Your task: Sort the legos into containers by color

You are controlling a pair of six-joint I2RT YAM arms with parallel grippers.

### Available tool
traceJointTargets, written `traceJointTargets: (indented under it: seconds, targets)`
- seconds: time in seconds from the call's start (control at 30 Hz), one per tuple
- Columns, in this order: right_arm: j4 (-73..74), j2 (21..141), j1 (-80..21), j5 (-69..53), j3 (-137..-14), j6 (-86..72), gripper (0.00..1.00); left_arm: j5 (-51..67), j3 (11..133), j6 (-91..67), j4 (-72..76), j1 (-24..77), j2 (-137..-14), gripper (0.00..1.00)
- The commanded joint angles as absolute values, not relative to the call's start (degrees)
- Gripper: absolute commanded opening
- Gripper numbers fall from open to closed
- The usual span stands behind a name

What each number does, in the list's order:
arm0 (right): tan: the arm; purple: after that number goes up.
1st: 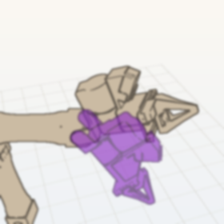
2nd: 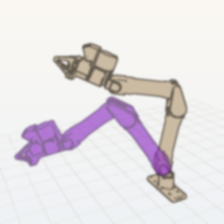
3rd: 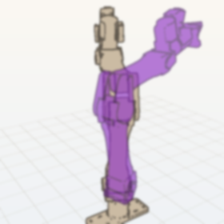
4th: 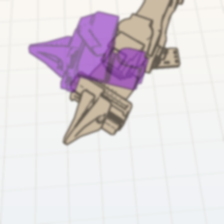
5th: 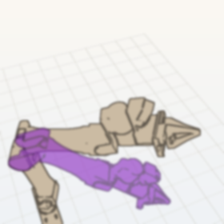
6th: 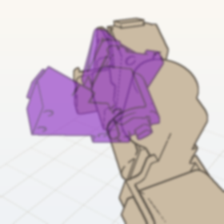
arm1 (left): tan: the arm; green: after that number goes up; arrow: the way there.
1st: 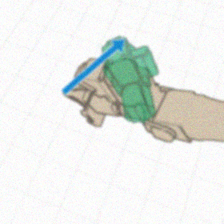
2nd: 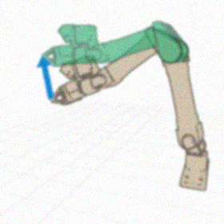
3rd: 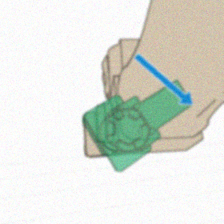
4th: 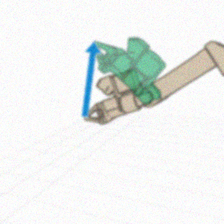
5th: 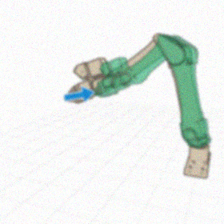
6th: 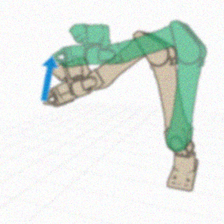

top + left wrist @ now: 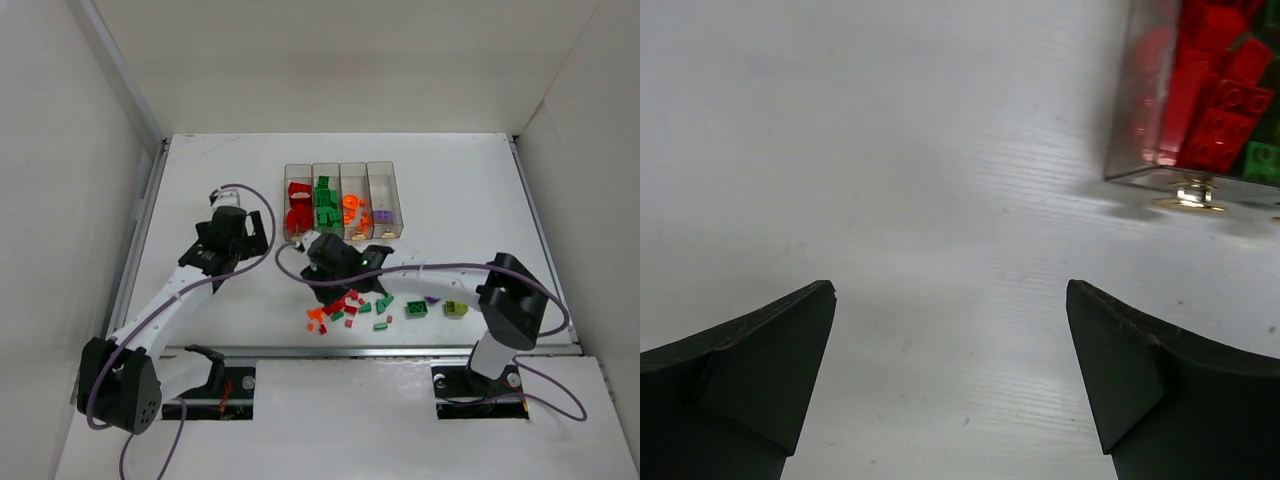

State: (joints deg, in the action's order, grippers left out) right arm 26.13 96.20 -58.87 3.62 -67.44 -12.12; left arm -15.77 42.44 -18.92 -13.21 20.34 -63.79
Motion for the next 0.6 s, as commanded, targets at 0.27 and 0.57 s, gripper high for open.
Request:
traceJointTargets:
  seconds: [0.27, 0.57]
  targets:
    - [22.32, 100.90, -66.88, 1.49, -66.27, -19.42, 0.47, -11.43, 35.25, -22.68, -5.98, 15.47, -51.42, 1.00]
    - [23.90, 104.24, -66.88, 4.29, -66.80, -22.67, 0.38, -10.11, 34.72, -20.30, -5.36, 15.47, -48.87, 1.00]
